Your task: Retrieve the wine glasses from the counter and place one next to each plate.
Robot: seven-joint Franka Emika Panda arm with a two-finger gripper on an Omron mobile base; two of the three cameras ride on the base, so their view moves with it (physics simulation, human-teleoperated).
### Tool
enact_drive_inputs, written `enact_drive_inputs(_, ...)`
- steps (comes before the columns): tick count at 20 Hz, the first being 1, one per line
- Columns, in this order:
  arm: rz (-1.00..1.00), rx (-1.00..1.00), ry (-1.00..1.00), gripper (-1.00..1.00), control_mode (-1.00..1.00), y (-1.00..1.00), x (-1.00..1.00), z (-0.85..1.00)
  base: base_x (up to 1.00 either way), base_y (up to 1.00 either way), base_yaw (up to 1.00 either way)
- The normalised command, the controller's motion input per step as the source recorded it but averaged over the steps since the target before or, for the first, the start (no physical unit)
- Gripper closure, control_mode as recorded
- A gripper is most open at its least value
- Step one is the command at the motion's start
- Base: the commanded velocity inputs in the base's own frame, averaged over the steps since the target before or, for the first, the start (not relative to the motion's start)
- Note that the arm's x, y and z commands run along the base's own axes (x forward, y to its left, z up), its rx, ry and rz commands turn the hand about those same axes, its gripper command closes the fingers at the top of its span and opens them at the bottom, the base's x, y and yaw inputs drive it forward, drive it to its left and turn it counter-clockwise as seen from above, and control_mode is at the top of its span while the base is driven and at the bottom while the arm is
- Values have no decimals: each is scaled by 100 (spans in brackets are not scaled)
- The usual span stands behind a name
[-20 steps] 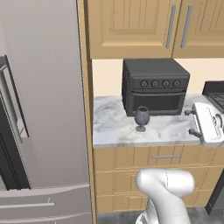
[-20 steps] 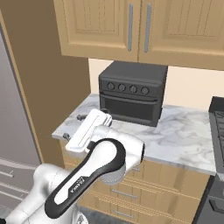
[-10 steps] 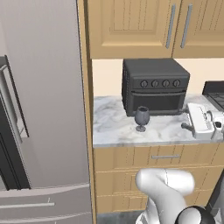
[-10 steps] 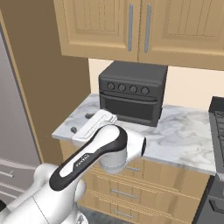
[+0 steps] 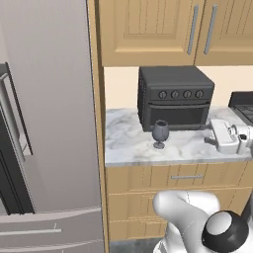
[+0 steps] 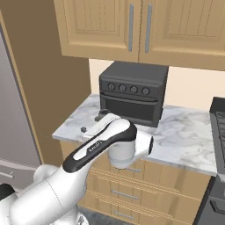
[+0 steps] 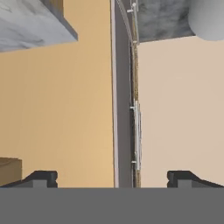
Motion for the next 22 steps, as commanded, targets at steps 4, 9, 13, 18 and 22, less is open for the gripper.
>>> enact_drive_inputs(4,0,0,16,-100,-100,-15,17,-6,0,0,0)
enact_drive_inputs(9,0,-1,5,-100,-100,0,13,-2,0,0,0)
enact_drive_inputs(13,0,-3,0,-100,-100,0,21,-16,0,0,0)
enact_drive_inputs(18,1,-3,-3,-100,-100,0,4,-25,0,0,0)
enact_drive_inputs(22,2,-3,-1,-100,-100,0,19,-43,0,0,0)
